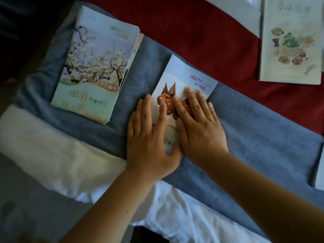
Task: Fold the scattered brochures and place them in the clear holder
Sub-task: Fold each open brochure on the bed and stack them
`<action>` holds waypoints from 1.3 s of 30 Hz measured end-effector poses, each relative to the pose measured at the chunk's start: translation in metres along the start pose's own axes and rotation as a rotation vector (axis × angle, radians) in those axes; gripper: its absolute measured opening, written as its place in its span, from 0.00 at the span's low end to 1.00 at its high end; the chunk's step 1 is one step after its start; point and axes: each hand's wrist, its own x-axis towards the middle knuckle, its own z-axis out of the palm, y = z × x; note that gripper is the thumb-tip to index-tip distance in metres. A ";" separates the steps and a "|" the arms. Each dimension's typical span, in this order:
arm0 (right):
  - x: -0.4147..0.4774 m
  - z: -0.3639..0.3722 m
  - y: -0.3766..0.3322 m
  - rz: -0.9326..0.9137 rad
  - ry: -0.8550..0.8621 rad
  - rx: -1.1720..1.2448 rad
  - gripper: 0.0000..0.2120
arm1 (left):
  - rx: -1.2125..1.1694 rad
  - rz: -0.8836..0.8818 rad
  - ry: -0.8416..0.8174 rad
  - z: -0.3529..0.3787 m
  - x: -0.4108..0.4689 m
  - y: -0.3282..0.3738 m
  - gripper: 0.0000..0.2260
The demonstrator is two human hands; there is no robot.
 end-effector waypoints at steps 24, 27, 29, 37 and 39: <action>0.114 -0.010 -0.134 -0.125 -0.031 0.045 0.31 | -0.070 -0.291 0.165 -0.098 0.026 -0.116 0.46; 0.120 -0.014 -0.135 -0.126 -0.024 0.042 0.30 | -0.089 -0.311 0.122 -0.099 0.032 -0.122 0.49; 0.126 -0.017 -0.136 -0.122 -0.063 0.001 0.31 | -0.112 -0.331 0.093 -0.097 0.036 -0.123 0.52; 0.163 -0.052 -0.150 -0.212 -0.092 -0.283 0.35 | 0.134 -0.226 -0.022 -0.102 0.042 -0.117 0.47; 0.177 -0.059 -0.156 -0.251 -0.173 -0.325 0.38 | 0.179 -0.175 -0.056 -0.103 0.042 -0.119 0.39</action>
